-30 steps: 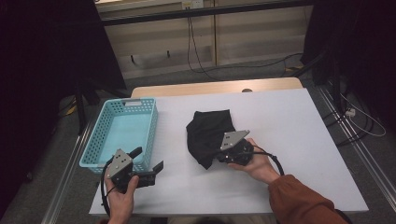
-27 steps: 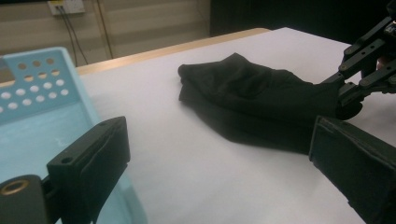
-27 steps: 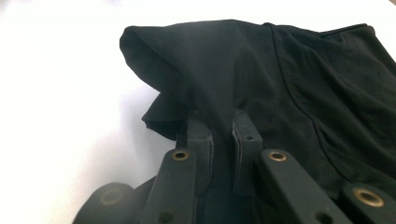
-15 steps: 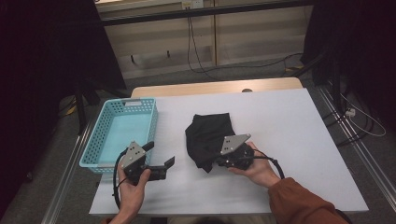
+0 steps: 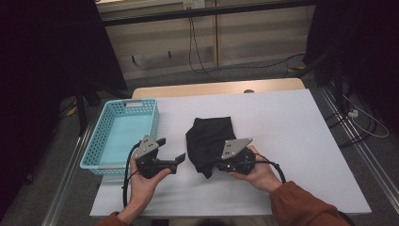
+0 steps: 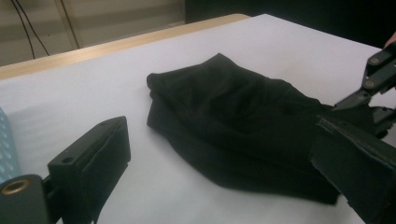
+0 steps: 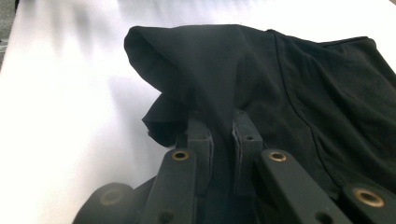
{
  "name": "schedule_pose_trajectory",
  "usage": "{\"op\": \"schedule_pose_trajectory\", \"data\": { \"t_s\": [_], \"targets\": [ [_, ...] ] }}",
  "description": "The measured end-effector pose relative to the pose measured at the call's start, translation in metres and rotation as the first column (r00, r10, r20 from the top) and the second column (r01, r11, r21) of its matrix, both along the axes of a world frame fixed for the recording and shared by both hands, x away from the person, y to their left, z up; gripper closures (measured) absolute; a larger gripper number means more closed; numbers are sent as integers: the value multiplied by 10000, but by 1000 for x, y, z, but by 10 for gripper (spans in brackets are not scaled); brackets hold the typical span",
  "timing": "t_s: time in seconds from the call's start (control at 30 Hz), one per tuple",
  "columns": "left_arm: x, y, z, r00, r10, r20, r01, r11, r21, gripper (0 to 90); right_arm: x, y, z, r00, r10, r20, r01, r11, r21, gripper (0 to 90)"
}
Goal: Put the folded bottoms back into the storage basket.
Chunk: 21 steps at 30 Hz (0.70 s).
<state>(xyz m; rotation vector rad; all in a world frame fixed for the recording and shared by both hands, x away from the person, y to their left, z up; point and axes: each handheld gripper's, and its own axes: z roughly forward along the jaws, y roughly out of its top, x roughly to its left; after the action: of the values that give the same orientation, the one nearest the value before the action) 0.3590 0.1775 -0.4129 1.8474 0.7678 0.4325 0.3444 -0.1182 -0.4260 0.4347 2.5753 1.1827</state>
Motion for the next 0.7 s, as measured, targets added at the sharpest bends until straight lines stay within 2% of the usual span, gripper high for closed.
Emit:
{"op": "schedule_pose_trajectory", "data": {
  "t_s": [0.07, 0.1, 0.23, 0.4, 0.67, 0.7],
  "targets": [
    [3, -2, 0, 10000, 68, -48, -67, 9999, 130, 54, -2, 0, 0, 10000, 28, -16, -28, 10000, 30, 814],
    [6, -4, -1, 9999, 42, -132, -42, 10000, 2, 54, -2, 0, 1, 10000, 29, -10, -29, 10000, 31, 814],
    [13, -11, -2, 9997, -23, -258, 25, 10000, 54, 56, -6, 3, 1, 9999, 157, -11, -157, 9999, 41, 814],
    [26, -18, -4, 9999, 58, -137, -54, 9996, 282, 65, -9, 4, 1, 9998, 186, -63, -185, 9998, 109, 815],
    [47, -28, -5, 9994, 255, -240, -242, 9983, 529, 72, -18, 8, 3, 9994, 322, -104, -320, 9993, 187, 814],
    [50, -30, -5, 9993, 283, -227, -267, 9975, 658, 72, -18, 8, 3, 9993, 344, -122, -342, 9992, 188, 814]
  ]
}}
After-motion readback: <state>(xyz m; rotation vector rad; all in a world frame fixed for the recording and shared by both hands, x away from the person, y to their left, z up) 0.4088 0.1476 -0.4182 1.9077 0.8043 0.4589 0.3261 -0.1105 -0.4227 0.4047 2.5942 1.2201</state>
